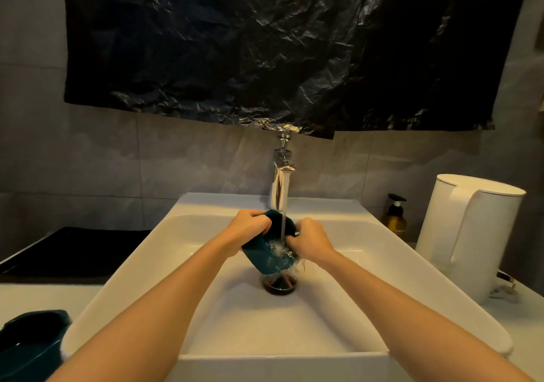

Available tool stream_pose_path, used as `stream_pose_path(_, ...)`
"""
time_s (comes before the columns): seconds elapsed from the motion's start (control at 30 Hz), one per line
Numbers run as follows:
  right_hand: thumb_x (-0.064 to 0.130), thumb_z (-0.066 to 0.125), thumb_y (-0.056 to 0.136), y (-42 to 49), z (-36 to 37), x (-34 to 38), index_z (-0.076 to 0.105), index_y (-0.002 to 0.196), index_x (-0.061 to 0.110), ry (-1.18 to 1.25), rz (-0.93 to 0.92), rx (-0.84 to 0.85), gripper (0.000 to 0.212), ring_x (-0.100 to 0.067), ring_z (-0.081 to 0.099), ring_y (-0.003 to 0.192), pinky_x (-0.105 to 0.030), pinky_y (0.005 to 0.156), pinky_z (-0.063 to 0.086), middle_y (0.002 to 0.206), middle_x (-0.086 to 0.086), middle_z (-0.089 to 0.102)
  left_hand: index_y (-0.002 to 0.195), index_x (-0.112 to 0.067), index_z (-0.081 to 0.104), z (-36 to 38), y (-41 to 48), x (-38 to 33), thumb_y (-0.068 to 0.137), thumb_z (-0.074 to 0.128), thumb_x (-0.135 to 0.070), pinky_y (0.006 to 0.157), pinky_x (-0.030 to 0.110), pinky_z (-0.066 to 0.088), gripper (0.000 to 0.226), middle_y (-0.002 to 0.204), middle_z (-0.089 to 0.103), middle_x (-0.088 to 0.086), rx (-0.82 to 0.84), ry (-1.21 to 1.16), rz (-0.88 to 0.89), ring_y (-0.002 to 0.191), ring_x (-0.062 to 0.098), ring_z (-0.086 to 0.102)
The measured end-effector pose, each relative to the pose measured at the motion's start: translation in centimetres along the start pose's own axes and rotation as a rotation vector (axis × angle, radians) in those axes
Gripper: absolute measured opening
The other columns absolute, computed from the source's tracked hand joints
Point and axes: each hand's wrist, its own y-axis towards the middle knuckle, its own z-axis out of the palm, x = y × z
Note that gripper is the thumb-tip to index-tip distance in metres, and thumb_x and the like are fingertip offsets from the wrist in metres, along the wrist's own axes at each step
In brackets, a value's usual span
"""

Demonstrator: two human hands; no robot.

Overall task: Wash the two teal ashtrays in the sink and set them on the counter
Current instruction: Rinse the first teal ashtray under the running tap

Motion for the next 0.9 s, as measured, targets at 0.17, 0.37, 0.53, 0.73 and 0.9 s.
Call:
stream_pose_path(0.17,0.002,0.056,0.088,0.3,0.1,0.2,0.063,0.102,0.004,0.06,-0.034,0.068,0.015,-0.029,0.062,0.089,-0.032,0.063,0.05,0.097,-0.015,0.065,0.067,-0.014,0.047,0.0,-0.1,-0.2,0.079,0.046,-0.004,0.056,0.023,0.034,0.016,0.071,0.049,0.006,-0.004,0.007,-0.029,0.067,0.016,0.044)
stream_pose_path(0.37,0.007,0.051,0.093,0.0,-0.8,1.1,0.06,0.1,0.001,-0.063,-0.033,0.102,0.013,-0.024,0.056,0.078,-0.026,0.054,0.046,0.09,-0.013,0.059,0.07,-0.011,0.046,-0.1,0.0,-0.5,0.077,0.047,-0.005,0.055,0.023,0.035,0.01,0.072,0.049,0.008,-0.012,-0.005,-0.071,0.066,0.017,0.045)
stream_pose_path(0.53,-0.006,0.045,0.091,-0.6,-0.5,1.1,0.053,0.109,0.008,0.122,0.046,0.328,0.025,-0.031,0.065,0.094,-0.03,0.061,0.057,0.104,-0.011,0.057,0.073,-0.01,0.044,-0.3,0.0,0.0,0.078,0.046,-0.006,0.054,0.024,0.034,0.006,0.07,0.047,0.009,0.01,0.045,-0.145,0.064,0.019,0.045)
stream_pose_path(0.73,0.004,0.044,0.095,-0.8,-0.5,1.2,0.056,0.106,0.005,0.121,0.062,0.281,0.017,-0.031,0.064,0.089,-0.037,0.064,0.058,0.104,-0.017,0.062,0.08,-0.009,0.048,-0.5,0.2,-0.2,0.077,0.049,-0.009,0.06,0.025,0.041,0.004,0.078,0.052,0.011,0.042,0.052,-0.183,0.073,0.021,0.051)
stream_pose_path(0.9,-0.005,0.035,0.094,-1.0,-0.2,1.3,0.046,0.118,0.01,0.374,0.206,0.35,0.03,-0.038,0.062,0.103,-0.044,0.068,0.06,0.115,-0.016,0.056,0.091,-0.01,0.056,-0.4,0.8,0.4,0.078,0.06,-0.019,0.079,0.032,0.05,0.016,0.088,0.062,0.01,0.004,-0.065,-0.173,0.084,0.022,0.058)
